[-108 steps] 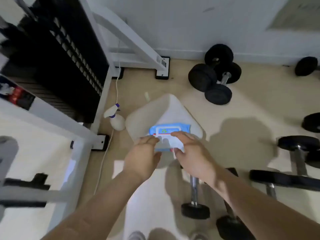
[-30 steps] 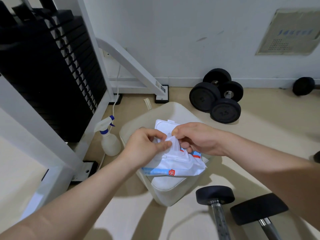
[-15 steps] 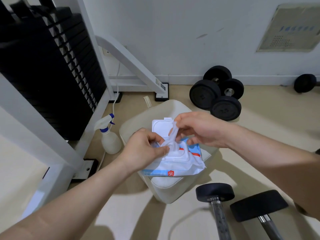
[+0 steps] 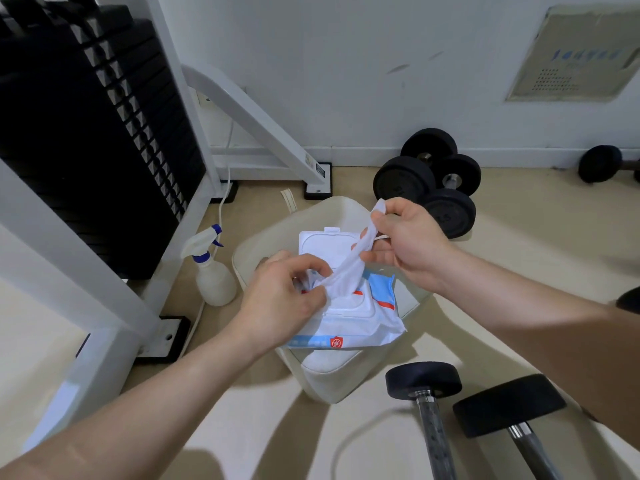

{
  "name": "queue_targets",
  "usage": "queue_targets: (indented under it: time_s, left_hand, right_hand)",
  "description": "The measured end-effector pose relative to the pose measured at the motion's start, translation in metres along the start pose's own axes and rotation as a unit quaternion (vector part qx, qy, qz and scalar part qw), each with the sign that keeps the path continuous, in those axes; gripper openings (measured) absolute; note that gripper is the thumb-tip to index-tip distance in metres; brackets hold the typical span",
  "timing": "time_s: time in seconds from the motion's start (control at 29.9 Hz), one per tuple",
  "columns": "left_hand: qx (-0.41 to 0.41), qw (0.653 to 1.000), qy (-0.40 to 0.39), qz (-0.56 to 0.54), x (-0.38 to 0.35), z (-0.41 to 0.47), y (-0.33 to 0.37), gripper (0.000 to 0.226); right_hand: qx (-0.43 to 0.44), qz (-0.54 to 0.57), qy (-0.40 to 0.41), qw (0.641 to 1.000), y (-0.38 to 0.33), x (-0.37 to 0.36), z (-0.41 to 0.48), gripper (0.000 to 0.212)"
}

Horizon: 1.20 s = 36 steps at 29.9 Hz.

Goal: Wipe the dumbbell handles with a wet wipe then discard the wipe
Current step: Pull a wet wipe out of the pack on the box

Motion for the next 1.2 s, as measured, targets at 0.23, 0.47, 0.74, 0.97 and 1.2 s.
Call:
queue_targets:
  time_s: [0.23, 0.47, 0.74, 0.97, 1.2]
  left_hand:
    - [0.042, 0.997, -0.060, -0.037, -0.009, 0.007, 0.000, 0.006]
    - [0.069, 0.982, -0.116, -0.130, -0.012, 0.006, -0.009, 0.023]
    - [0.044, 0.991, -0.102, -0.071, -0.006, 0.005, -0.009, 0.026]
    - [0.020, 0.998, -0.054, 0.040, -0.002, 0.006, -0.006, 0.022]
    - [0.037, 0.987, -0.121, 0.095, 0.007, 0.007, 0.001, 0.025]
  right_hand:
    - [0.020, -0.184, -0.190, 0.964, -0.017, -0.040, -0.019, 0.011]
    - [0.132, -0.606, -0.176, 0.764, -0.039, -0.051, -0.029, 0.016]
    - [0.021, -0.197, -0.048, 0.979, -0.037, 0.026, -0.002, 0.033]
    - [0.074, -0.066, 0.091, 0.991, -0.083, 0.071, -0.015, 0.009]
    - [0.041, -0.643, -0.248, 0.724, 0.005, -0.048, -0.043, 0.035]
Point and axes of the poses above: each hand's wrist, its own z-axis towards the middle knuckle, its own x-axis out of the back of the hand, y = z × x, the point moved 9 cm from there along z, towards the middle knuckle, and after that the axes turned 6 degrees about -y, right-handed, at the moved point
